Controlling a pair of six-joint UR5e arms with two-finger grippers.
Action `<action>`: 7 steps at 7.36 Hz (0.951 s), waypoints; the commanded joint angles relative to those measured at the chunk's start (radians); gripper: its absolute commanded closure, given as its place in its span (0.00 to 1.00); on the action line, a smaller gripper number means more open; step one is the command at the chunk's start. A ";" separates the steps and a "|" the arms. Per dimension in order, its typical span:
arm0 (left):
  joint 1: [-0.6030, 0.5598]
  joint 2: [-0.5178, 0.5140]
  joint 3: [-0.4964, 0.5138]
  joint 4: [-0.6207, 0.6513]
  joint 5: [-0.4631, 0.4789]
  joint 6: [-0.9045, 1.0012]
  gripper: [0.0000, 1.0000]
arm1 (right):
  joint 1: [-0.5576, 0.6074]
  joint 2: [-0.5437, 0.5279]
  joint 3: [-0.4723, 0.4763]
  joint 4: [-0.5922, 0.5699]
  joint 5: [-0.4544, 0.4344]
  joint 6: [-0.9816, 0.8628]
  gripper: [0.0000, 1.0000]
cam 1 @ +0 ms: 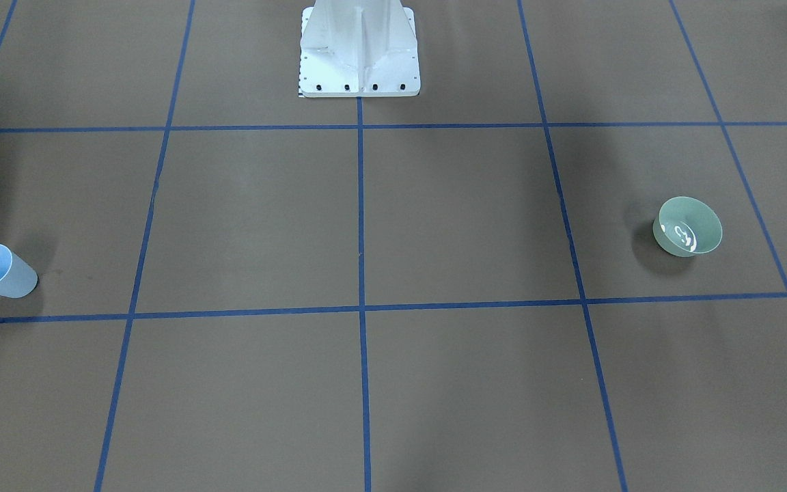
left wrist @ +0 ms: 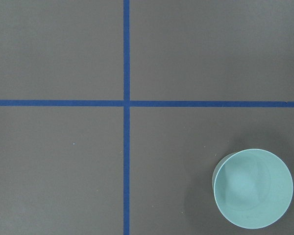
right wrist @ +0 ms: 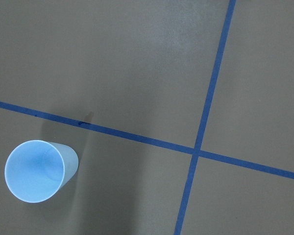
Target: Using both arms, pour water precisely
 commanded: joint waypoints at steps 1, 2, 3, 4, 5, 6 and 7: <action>0.000 -0.002 -0.020 0.001 -0.005 -0.008 0.00 | 0.001 0.000 -0.002 0.008 0.010 0.004 0.00; 0.000 -0.009 -0.021 0.002 -0.005 -0.008 0.00 | 0.004 0.000 0.008 0.012 0.012 0.000 0.00; 0.000 -0.009 -0.026 0.001 -0.005 -0.008 0.00 | 0.017 -0.021 0.017 0.014 0.039 -0.003 0.00; -0.002 0.008 -0.070 0.002 -0.002 -0.008 0.00 | 0.018 -0.041 0.031 0.017 0.073 -0.004 0.00; -0.002 0.023 -0.080 0.002 0.007 -0.002 0.00 | 0.018 -0.060 0.044 0.026 0.071 -0.009 0.00; -0.002 0.025 -0.086 -0.002 0.005 -0.001 0.00 | 0.018 -0.071 0.061 0.034 0.062 -0.004 0.00; 0.000 0.025 -0.089 -0.002 0.005 -0.007 0.00 | 0.018 -0.074 0.087 0.034 0.042 0.000 0.00</action>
